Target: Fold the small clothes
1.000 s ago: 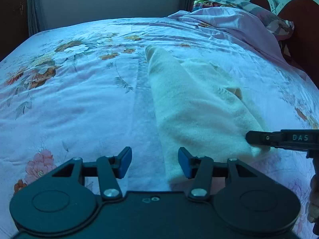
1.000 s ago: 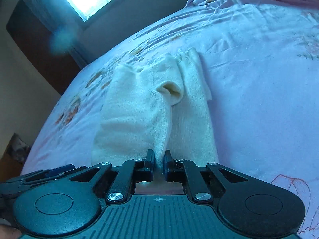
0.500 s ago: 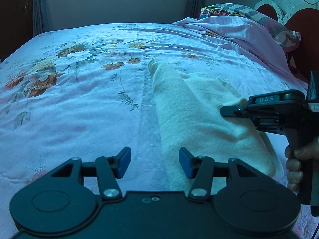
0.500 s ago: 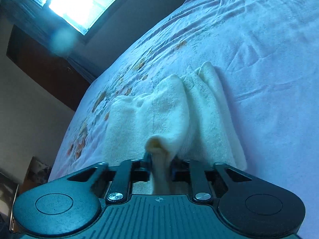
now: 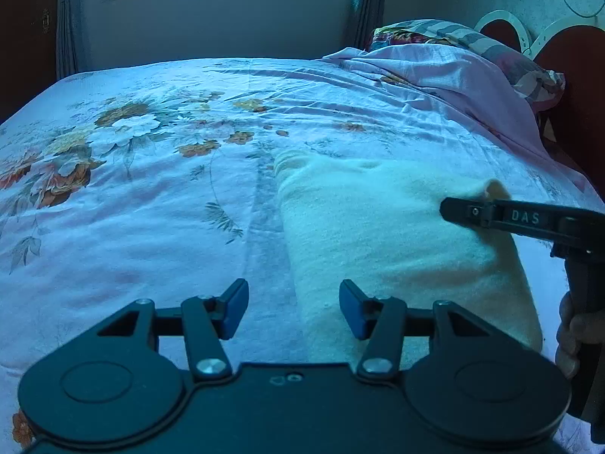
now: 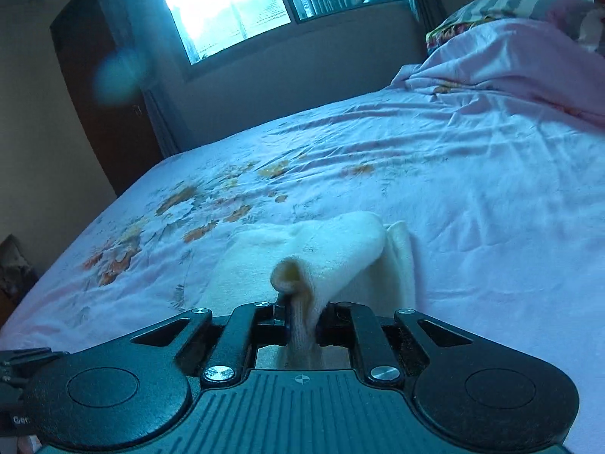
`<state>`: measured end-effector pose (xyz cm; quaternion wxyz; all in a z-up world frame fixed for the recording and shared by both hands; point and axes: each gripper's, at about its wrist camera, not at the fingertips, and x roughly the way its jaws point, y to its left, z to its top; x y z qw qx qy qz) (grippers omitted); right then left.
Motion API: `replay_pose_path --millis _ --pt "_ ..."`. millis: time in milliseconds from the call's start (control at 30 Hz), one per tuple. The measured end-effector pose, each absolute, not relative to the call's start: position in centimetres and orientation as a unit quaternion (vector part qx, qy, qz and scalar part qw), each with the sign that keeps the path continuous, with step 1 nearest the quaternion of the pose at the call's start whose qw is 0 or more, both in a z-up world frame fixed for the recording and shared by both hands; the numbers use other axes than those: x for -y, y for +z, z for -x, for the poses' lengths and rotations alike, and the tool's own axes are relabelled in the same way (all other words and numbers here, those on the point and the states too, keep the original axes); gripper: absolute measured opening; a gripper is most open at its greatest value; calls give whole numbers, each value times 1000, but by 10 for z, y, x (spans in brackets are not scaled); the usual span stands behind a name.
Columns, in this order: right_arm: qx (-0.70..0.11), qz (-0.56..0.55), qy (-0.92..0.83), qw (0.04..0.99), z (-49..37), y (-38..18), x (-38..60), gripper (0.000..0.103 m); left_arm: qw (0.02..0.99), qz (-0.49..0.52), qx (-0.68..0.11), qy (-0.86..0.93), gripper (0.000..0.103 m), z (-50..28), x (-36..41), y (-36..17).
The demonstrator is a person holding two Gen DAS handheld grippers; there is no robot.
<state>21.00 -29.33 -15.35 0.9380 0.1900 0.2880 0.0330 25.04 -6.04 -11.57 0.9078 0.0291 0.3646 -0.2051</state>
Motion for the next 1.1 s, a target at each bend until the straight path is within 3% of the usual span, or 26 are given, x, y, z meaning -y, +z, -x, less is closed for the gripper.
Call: replay_pose_path --millis 67,133,367,433,467,600,667,800,967,1100 --pt "-305 -173 20 936 -205 -166 296 10 904 -27 -370 -211 55 -249 69 -119" --pt "-372 -184 25 909 -219 -190 303 10 895 -29 -389 -215 57 -249 78 -128" --pt "-350 -236 7 906 -191 -168 313 12 883 -13 -414 -220 57 -245 73 -137" --pt "-360 -247 14 900 -179 -170 310 33 883 -18 -414 -221 57 -243 74 -137" --pt "-369 -245 13 896 -174 -173 308 54 880 -19 -419 -223 57 -242 75 -139" --pt "-365 -148 -72 916 -160 -173 298 54 864 3 -447 -233 57 -240 81 -149" --pt "-346 -172 -81 919 -151 -162 303 40 866 3 -444 -230 57 -237 80 -147" --pt "-308 -137 -1 941 -142 -135 271 40 874 -10 -425 -235 57 -228 84 -136" --pt "-382 -112 23 917 -148 -172 249 40 864 12 -454 -215 61 -227 82 -150" --pt "-367 -145 15 918 -129 -168 263 40 869 6 -445 -216 61 -216 77 -146"
